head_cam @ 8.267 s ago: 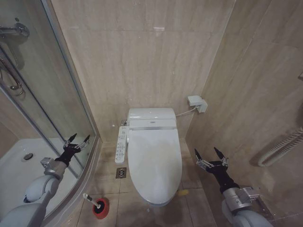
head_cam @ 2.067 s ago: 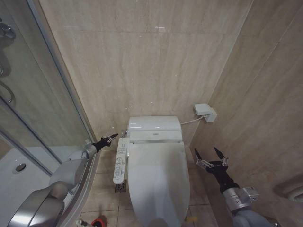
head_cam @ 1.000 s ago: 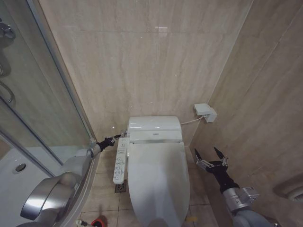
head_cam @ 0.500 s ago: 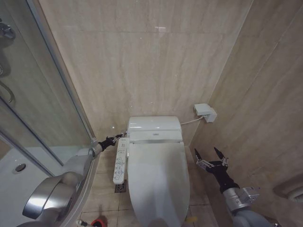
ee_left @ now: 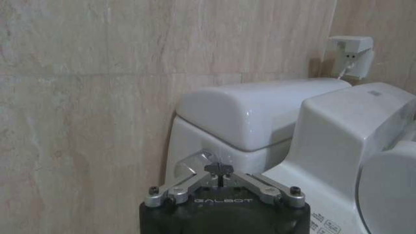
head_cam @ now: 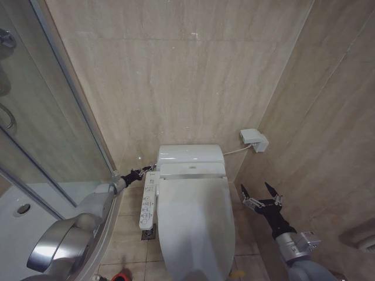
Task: Open the toilet lid, clean the toilet bowl with a toilet brush, close the toilet lid, and flush.
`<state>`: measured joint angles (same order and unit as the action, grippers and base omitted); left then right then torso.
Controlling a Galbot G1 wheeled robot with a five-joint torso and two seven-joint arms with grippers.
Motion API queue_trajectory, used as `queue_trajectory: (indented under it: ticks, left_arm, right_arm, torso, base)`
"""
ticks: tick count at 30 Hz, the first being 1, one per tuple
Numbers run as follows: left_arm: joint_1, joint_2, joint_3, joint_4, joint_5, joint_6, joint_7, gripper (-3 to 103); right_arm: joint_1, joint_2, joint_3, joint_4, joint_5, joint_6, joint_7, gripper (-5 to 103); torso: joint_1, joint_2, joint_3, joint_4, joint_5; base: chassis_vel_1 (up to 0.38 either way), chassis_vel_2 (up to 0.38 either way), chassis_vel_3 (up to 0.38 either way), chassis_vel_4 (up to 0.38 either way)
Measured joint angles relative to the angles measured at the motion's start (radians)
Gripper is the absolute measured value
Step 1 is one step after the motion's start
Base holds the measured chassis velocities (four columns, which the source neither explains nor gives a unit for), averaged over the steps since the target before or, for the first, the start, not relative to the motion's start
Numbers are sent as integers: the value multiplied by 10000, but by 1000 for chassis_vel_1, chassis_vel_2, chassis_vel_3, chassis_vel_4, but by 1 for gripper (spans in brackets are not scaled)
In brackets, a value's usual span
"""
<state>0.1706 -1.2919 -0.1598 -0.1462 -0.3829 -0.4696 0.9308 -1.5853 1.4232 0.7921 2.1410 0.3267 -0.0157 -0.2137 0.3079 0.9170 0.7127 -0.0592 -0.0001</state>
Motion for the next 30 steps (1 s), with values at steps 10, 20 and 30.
queue_trajectory:
  ticks: [10,20,30]
  left_arm:
    - [-10,14,-6,-17,-8,-6,16,0]
    - [-20,32,-12,-24,-14,-12,19,0]
    - [-28,41,-5,-24,-20,-13,27,0]
  right_arm:
    - [0,0,0,0,0,0,0,100]
    - [0,0,0,0,0,0,0,100]
    - [0,0,0,0,0,0,0,100]
  torso:
    - [0,0,0,0,0]
    - [0,0,0,1,0]
    - [0,0,0,1,2]
  base:
    - [0,0,0,0]
    - [0,0,0,0]
    - [0,0,0,0]
